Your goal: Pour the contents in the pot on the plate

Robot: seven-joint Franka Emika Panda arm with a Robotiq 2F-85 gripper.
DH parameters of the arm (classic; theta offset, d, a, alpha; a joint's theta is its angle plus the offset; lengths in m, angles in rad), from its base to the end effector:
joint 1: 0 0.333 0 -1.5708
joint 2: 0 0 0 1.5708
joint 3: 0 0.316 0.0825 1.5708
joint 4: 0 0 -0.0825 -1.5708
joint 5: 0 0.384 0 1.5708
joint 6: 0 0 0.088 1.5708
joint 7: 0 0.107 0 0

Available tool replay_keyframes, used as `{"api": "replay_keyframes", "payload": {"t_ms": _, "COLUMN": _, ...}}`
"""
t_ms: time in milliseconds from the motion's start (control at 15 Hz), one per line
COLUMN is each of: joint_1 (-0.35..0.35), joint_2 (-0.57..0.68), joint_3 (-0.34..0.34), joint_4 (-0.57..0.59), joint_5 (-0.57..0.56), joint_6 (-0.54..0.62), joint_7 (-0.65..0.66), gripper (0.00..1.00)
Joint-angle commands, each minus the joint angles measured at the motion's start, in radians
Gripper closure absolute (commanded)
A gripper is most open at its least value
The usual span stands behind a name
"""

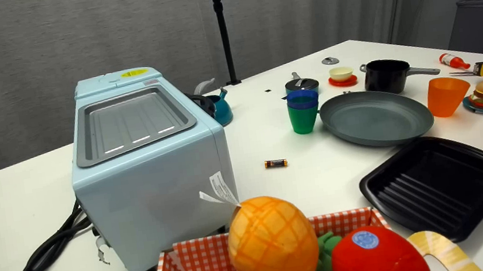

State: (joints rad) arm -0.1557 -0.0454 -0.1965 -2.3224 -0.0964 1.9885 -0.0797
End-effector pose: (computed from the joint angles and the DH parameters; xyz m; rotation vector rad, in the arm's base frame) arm 0.4371 -0.1670 0.3381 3.0789 -0.3386 -0.4647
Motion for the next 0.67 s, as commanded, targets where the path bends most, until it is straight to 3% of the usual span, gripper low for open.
{"api": "replay_keyframes", "payload": {"t_ms": 0, "joint_1": -0.033, "joint_2": 0.072, "joint_3": -0.018, "joint_4": 0.064, "joint_5": 0.008, "joint_6": 0.003, "joint_7": -0.016, "gripper": 0.00}}
{"api": "replay_keyframes", "payload": {"t_ms": 600, "joint_1": -0.130, "joint_2": 0.297, "joint_3": -0.072, "joint_4": 0.304, "joint_5": 0.003, "joint_6": 0.097, "joint_7": -0.145, "gripper": 0.00}}
